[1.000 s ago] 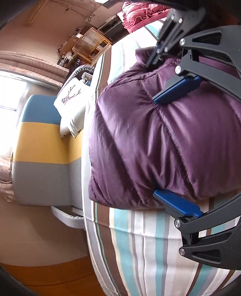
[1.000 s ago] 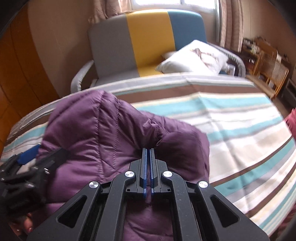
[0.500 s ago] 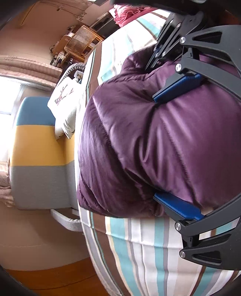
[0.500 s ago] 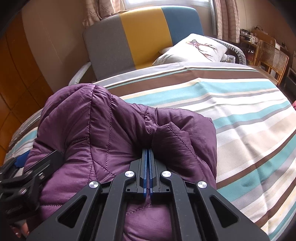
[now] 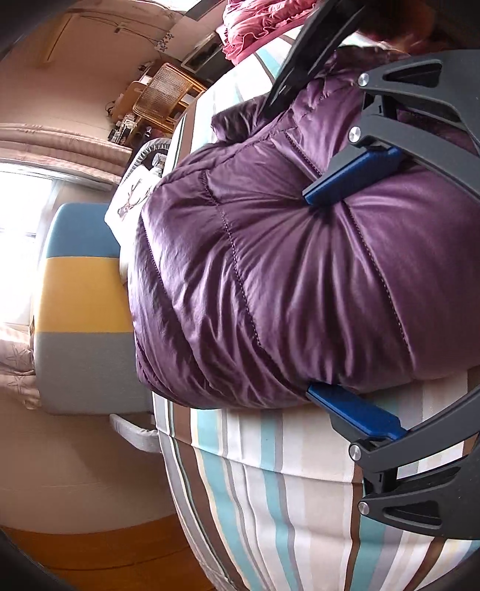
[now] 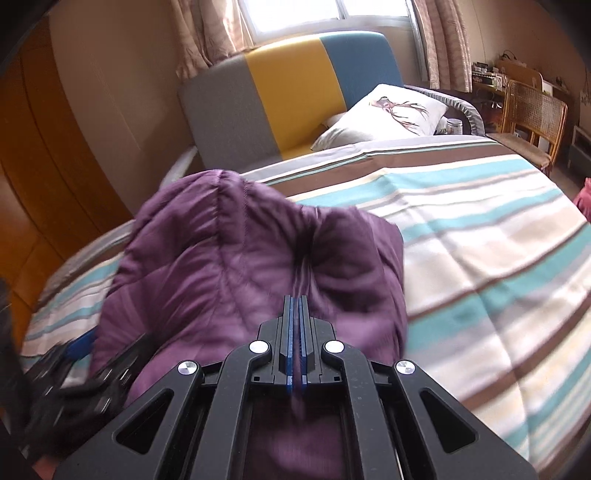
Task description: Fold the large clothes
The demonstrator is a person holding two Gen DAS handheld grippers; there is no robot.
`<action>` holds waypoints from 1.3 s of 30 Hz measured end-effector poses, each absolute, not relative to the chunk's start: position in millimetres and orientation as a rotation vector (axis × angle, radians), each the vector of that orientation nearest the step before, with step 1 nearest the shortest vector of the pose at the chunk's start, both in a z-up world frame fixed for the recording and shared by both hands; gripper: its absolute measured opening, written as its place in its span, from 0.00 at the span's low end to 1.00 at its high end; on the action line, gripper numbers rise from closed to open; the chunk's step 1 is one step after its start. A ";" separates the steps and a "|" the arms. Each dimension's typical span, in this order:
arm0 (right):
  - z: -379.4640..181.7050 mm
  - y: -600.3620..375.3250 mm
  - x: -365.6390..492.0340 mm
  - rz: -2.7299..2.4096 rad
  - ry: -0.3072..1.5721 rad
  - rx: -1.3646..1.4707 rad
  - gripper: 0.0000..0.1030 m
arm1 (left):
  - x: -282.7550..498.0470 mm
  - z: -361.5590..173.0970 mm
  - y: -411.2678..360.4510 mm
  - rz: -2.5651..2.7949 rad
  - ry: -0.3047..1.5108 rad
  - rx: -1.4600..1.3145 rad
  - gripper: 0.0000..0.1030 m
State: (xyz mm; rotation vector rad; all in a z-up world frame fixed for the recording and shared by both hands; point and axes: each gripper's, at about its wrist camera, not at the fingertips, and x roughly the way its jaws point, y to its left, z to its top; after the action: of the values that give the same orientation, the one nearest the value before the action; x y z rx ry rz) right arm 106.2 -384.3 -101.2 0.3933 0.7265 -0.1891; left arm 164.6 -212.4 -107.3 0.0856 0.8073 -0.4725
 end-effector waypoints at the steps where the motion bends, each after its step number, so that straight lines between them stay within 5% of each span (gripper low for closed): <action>1: -101.2 -383.1 98.0 -0.186 0.722 0.401 0.02 | 162.7 -107.6 -211.8 -0.471 0.801 0.086 0.93; 21: -117.2 -394.2 88.8 -0.205 0.763 0.418 0.02 | 126.4 -88.1 -154.1 -0.491 0.712 -0.024 0.93; 26: -104.0 -398.5 77.5 -0.203 0.741 0.453 0.02 | 147.5 -105.0 -169.4 -0.562 0.850 0.011 0.95; 29: -96.0 -398.4 70.3 -0.208 0.735 0.451 0.30 | 149.0 -113.7 -175.1 -0.551 0.870 0.021 0.96; 30: -94.2 -399.2 66.7 -0.212 0.727 0.449 0.54 | 150.1 -116.1 -175.4 -0.558 0.884 0.011 0.96; 31: -93.0 -398.7 64.0 -0.212 0.719 0.445 0.65 | 150.9 -116.9 -174.3 -0.565 0.894 -0.003 0.96; 39: -110.2 -425.1 82.7 -0.130 0.825 0.531 0.65 | 176.9 -114.8 -167.4 -0.669 0.999 -0.027 0.98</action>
State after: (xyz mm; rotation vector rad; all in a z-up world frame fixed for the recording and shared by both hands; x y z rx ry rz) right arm 82.7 -425.1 -110.2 0.5314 0.8251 -0.1302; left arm 176.9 -167.4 -114.8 -0.0269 0.9992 -0.6688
